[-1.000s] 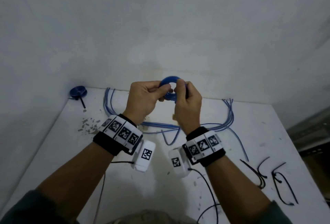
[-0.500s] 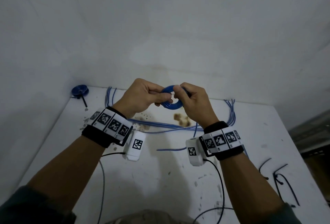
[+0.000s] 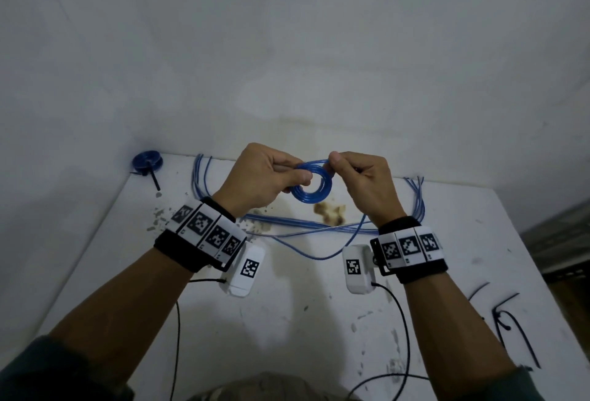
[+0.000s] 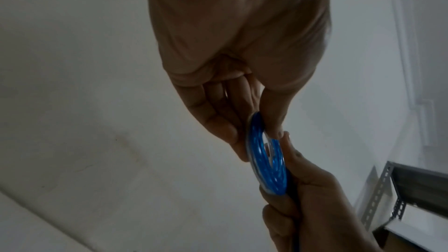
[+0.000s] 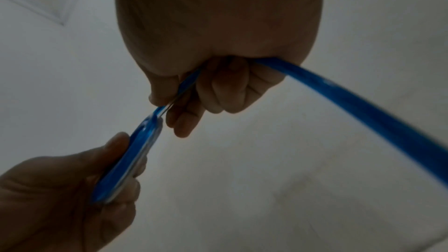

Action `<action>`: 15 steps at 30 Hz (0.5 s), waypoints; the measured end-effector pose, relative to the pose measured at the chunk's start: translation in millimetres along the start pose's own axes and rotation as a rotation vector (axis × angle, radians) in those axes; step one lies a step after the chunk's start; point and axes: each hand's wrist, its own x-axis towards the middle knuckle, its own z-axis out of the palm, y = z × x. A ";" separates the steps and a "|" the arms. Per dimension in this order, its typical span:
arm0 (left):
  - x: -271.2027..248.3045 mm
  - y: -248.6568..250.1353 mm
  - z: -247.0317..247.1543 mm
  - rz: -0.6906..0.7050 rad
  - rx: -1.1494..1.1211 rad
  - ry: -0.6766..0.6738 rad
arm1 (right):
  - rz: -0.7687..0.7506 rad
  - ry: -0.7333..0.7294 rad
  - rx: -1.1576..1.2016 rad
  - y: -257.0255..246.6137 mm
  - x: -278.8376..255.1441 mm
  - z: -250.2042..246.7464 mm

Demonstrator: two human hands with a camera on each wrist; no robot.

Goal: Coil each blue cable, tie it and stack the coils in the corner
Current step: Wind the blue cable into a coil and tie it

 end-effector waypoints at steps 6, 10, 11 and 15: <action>1.8 -4.2 10.7 0.044 -0.081 0.196 | -0.074 0.102 -0.057 15.0 -19.8 31.7; -2.7 -2.7 23.0 0.013 -0.161 0.192 | -0.033 0.294 -0.055 16.9 -30.5 58.6; -4.4 -2.6 23.0 -0.011 -0.188 0.169 | -0.025 0.321 -0.059 17.4 -30.9 59.8; -9.8 -3.2 1.8 -0.107 -0.236 -0.029 | -0.050 0.148 -0.086 13.1 -24.6 43.9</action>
